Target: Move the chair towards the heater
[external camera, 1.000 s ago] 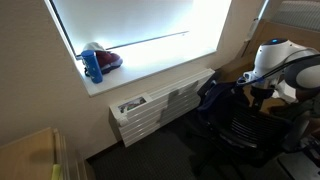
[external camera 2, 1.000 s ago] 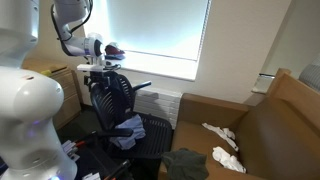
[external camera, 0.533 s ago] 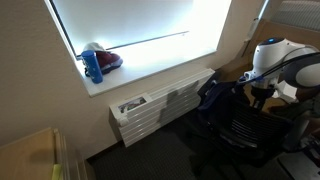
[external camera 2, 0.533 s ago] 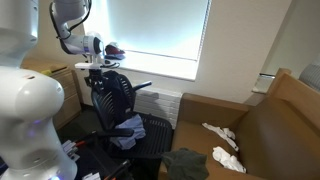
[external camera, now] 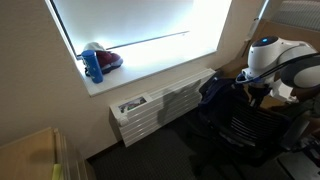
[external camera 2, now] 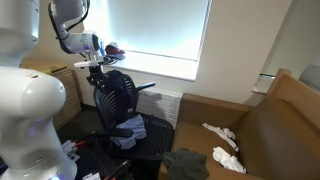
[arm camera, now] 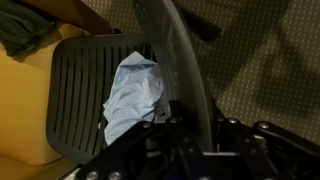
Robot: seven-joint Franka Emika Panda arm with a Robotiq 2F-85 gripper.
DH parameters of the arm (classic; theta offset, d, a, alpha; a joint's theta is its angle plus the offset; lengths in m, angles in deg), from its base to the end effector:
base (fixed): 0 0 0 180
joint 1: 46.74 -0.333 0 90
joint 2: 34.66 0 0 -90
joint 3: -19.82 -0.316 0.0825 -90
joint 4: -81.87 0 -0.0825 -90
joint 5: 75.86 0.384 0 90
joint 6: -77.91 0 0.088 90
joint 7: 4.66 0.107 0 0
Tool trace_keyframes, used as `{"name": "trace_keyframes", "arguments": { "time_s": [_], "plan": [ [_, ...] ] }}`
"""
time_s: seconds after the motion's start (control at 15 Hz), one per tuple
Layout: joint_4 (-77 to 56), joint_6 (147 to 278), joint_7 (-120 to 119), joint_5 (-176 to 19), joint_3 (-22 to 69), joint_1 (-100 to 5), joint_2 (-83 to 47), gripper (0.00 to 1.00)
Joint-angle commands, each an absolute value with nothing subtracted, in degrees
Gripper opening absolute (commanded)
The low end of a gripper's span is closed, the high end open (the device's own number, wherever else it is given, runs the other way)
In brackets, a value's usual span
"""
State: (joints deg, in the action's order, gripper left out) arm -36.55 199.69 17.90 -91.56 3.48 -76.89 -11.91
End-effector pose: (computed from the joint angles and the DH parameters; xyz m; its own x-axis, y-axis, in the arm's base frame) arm 0.3897 0.3934 0.2233 0.8118 0.5209 -0.2637 0.5722 -0.7996 0.1820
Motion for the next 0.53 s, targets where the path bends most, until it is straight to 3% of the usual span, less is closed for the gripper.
{"name": "trace_keyframes", "arguments": {
  "time_s": [0.0,0.47],
  "plan": [
    [-32.72,196.94,21.40,-97.82,7.89,-76.45,-15.19,0.07],
    [-24.86,194.52,29.33,-105.51,10.46,-78.90,-14.53,0.06]
  ]
}}
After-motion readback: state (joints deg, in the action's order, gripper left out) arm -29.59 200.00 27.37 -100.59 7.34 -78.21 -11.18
